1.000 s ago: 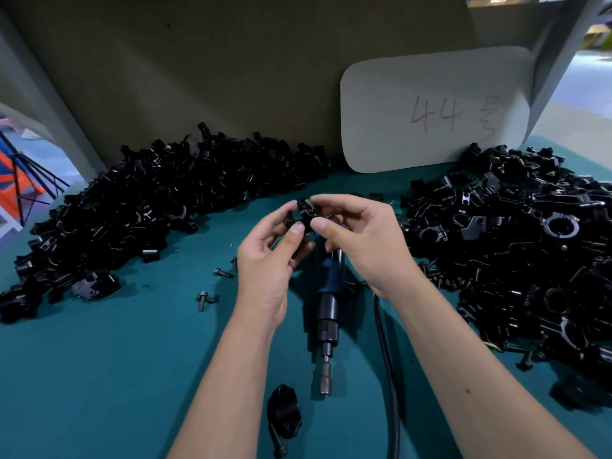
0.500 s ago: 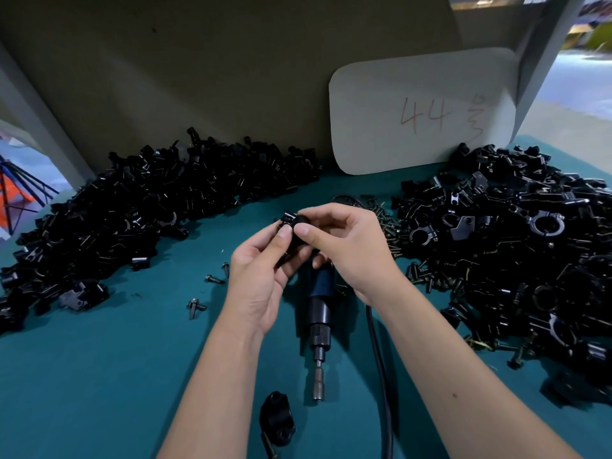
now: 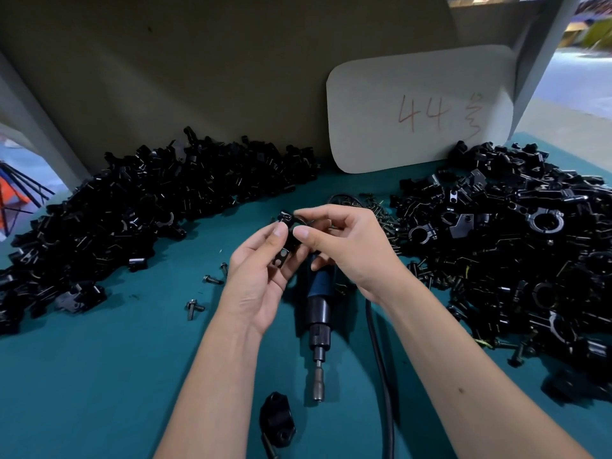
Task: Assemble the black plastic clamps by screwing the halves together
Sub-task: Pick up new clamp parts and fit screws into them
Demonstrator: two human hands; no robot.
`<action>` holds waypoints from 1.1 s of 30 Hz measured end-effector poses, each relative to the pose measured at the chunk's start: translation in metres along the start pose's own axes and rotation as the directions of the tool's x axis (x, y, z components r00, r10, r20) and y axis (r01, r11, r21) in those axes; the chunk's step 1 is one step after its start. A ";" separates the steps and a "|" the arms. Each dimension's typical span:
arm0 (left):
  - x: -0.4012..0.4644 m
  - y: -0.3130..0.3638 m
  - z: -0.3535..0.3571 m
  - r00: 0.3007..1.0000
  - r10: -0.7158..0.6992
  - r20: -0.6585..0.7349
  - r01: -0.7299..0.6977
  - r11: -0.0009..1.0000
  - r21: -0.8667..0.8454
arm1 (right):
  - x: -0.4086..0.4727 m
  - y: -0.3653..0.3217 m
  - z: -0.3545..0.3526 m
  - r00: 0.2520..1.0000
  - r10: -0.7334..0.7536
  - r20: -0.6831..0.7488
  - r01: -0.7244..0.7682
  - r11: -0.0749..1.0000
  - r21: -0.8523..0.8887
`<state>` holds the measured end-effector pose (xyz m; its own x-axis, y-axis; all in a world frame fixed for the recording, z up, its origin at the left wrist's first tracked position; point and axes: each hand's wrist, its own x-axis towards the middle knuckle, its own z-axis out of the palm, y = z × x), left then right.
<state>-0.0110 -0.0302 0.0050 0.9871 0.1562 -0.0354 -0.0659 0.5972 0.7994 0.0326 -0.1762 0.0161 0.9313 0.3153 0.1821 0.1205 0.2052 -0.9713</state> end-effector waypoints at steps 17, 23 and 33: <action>0.001 0.001 0.004 1.000 -0.004 -0.018 0.005 1.000 0.026 | 0.028 -0.020 -0.052 0.935 -0.262 -0.239 -0.158 0.294 -0.943; 0.006 -0.001 0.003 0.998 -0.026 -0.057 0.027 1.000 0.010 | 0.075 -0.031 -0.077 0.975 0.110 -0.191 -0.183 -0.078 -0.980; 0.006 -0.003 0.003 0.998 -0.036 -0.049 0.038 0.999 0.036 | 0.102 -0.015 -0.094 0.959 0.235 -0.160 -0.132 -0.133 -0.982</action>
<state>-0.0047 -0.0339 0.0042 0.9805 0.1731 -0.0934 -0.0234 0.5742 0.8184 0.1585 -0.2343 0.0351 0.9763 0.2021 -0.0778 0.1991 -0.9789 -0.0455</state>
